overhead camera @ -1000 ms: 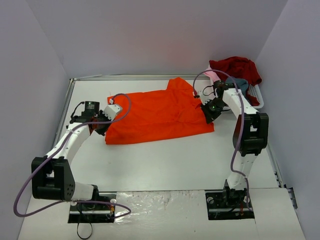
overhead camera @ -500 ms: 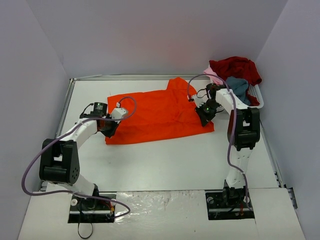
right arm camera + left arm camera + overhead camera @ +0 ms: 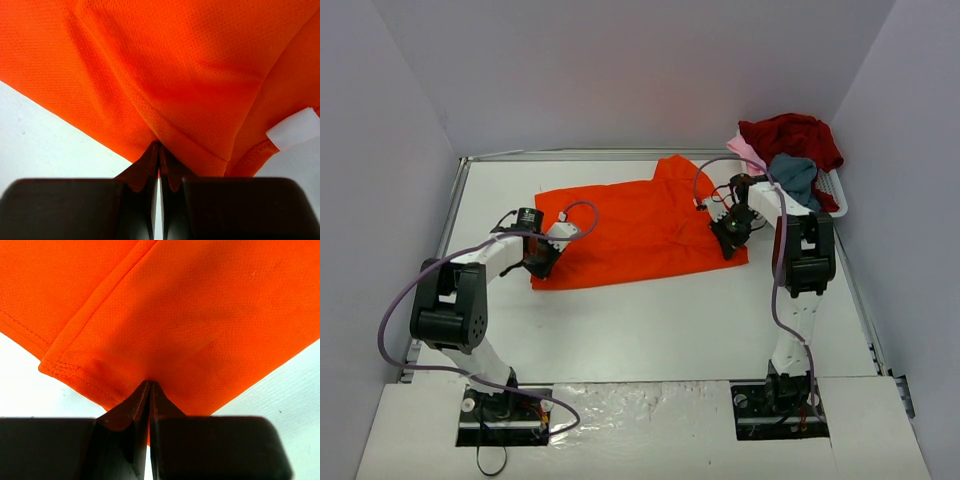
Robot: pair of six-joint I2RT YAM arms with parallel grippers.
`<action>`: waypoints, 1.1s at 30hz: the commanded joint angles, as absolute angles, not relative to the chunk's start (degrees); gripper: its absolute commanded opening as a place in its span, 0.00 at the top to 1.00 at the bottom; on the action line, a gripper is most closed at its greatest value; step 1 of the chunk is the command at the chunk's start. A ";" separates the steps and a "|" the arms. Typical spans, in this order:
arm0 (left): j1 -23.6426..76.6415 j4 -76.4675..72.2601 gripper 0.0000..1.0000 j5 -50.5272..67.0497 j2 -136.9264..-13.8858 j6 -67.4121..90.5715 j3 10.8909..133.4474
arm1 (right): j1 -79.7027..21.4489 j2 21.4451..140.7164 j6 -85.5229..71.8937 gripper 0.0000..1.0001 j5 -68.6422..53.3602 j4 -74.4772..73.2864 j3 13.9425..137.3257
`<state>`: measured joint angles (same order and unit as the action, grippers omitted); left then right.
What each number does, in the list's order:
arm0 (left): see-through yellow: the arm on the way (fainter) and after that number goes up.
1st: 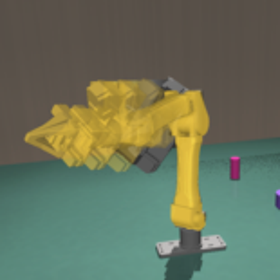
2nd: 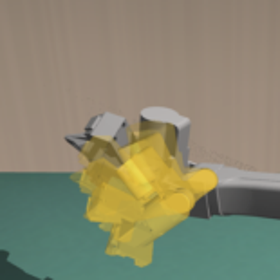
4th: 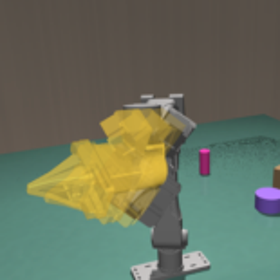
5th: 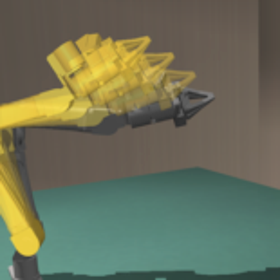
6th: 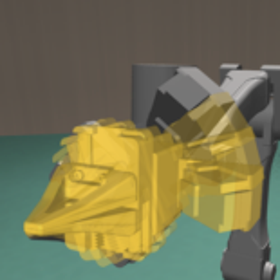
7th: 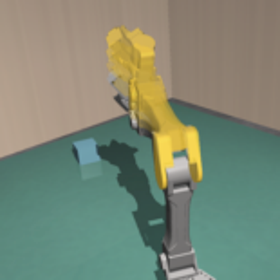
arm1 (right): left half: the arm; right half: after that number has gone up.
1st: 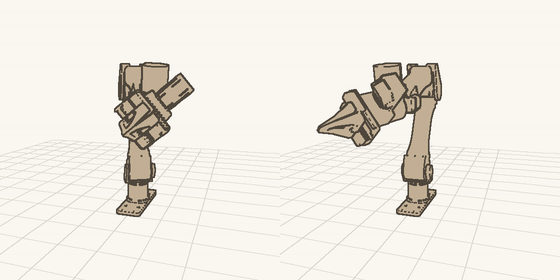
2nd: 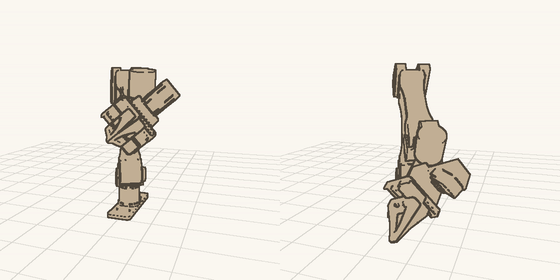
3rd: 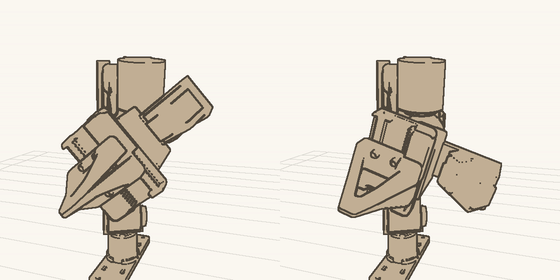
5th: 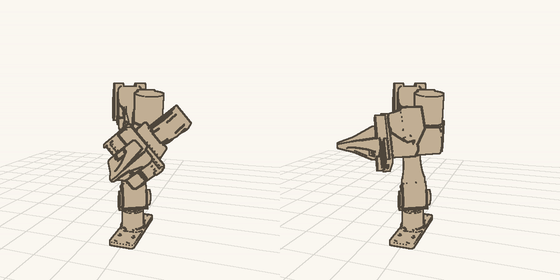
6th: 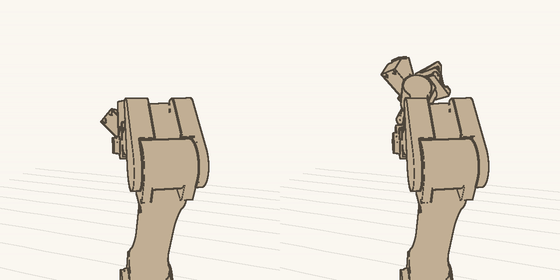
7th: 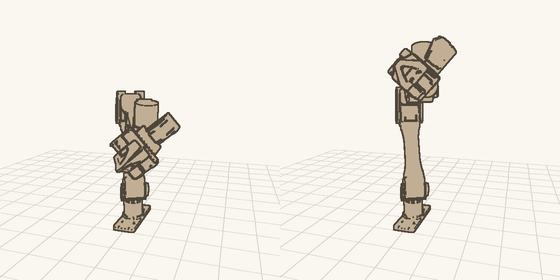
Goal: Fold and stack the t-shirts
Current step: Grap the side of the flattened tshirt furthest away from the robot with both arms
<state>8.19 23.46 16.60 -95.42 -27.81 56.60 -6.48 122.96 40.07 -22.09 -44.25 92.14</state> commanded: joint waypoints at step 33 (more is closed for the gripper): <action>16.87 34.89 0.98 7.21 -81.93 -32.43 47.55 | -9.93 110.74 40.87 1.00 -17.75 -42.72 68.03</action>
